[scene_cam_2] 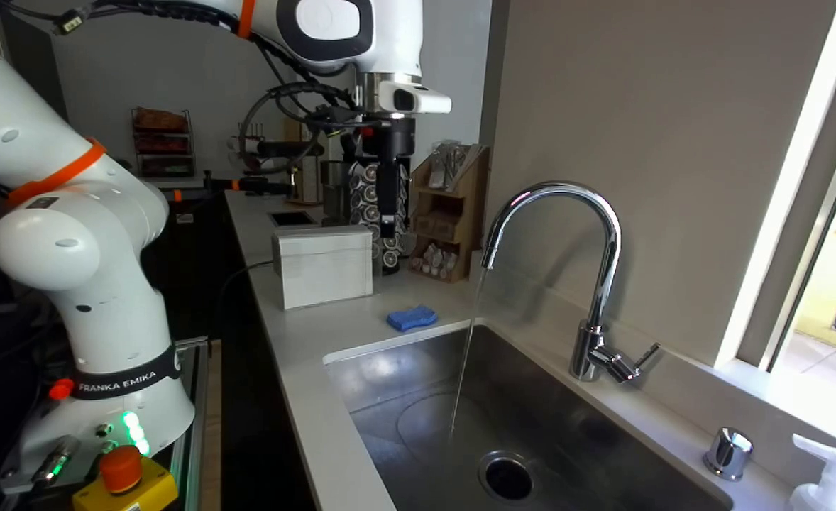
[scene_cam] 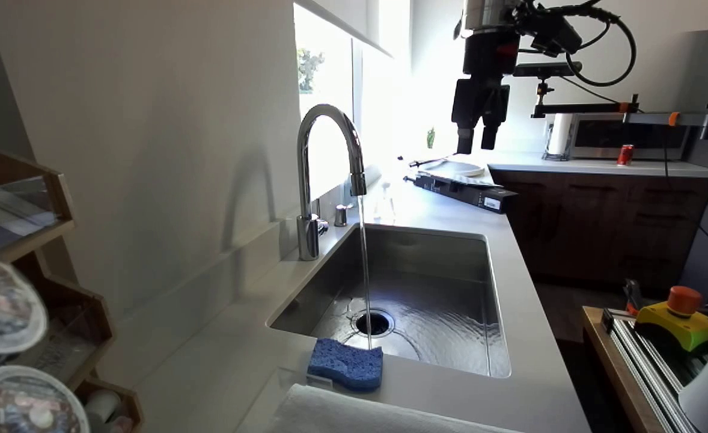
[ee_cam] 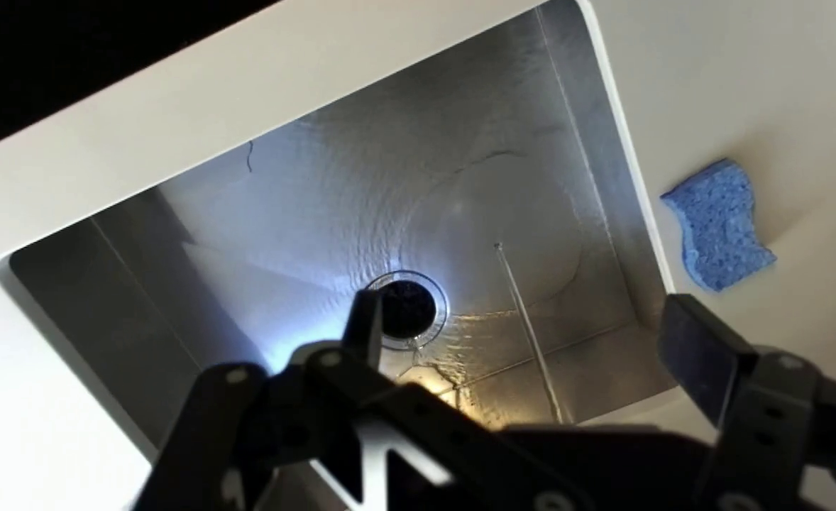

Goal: Turn off the tap

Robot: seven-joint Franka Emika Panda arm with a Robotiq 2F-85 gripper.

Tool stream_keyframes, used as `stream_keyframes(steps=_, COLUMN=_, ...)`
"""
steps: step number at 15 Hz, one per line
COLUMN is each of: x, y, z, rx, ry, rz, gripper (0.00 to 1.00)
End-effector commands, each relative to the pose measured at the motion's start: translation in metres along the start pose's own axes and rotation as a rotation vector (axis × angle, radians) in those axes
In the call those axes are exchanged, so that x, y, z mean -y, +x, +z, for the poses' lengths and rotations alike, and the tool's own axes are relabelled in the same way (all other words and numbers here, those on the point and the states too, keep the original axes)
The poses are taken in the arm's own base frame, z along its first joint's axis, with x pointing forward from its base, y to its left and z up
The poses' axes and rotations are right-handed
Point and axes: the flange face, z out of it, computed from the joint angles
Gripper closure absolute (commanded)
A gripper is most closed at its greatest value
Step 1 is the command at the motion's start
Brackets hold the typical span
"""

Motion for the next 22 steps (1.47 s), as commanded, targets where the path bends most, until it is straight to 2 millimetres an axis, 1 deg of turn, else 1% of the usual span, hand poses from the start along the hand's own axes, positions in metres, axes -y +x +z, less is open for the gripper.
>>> stream_keyframes(steps=1, x=-0.017, y=0.023, z=0.005, rx=-0.023, ry=-0.035, rz=0.068, gripper=0.0)
stream_keyframes(steps=3, x=-0.027, y=0.035, z=0.008, rx=-0.028, ry=-0.039, rz=0.101, gripper=0.0)
stream_keyframes(steps=4, x=-0.02, y=0.018, z=0.002, rx=-0.026, ry=-0.013, rz=0.061, gripper=0.0)
stream_keyframes(steps=6, x=-0.026, y=0.027, z=0.006, rx=-0.023, ry=-0.017, rz=0.079, gripper=0.0)
stream_keyframes(steps=9, x=-0.027, y=0.032, z=0.008, rx=-0.016, ry=-0.02, rz=0.086, gripper=0.0)
stream_keyframes(steps=10, x=-0.032, y=0.035, z=0.012, rx=-0.016, ry=-0.031, rz=0.103, gripper=0.0)
stream_keyframes(steps=12, x=-0.054, y=0.05, z=0.019, rx=-0.026, ry=-0.028, rz=0.129, gripper=0.0)
stream_keyframes(steps=14, x=-0.084, y=0.069, z=0.027, rx=-0.054, ry=-0.017, rz=0.148, gripper=0.0)
stream_keyframes(steps=15, x=-0.098, y=0.079, z=0.033, rx=-0.084, ry=-0.056, rz=0.159, gripper=0.0)
stream_keyframes(steps=17, x=-0.117, y=0.097, z=0.047, rx=-0.111, ry=-0.053, rz=0.107, gripper=0.0)
stream_keyframes(steps=19, x=-0.125, y=0.112, z=0.061, rx=-0.145, ry=-0.042, rz=0.032, gripper=0.0)
stream_keyframes(steps=22, x=-0.127, y=0.134, z=0.081, rx=-0.183, ry=-0.018, rz=-0.064, gripper=0.0)
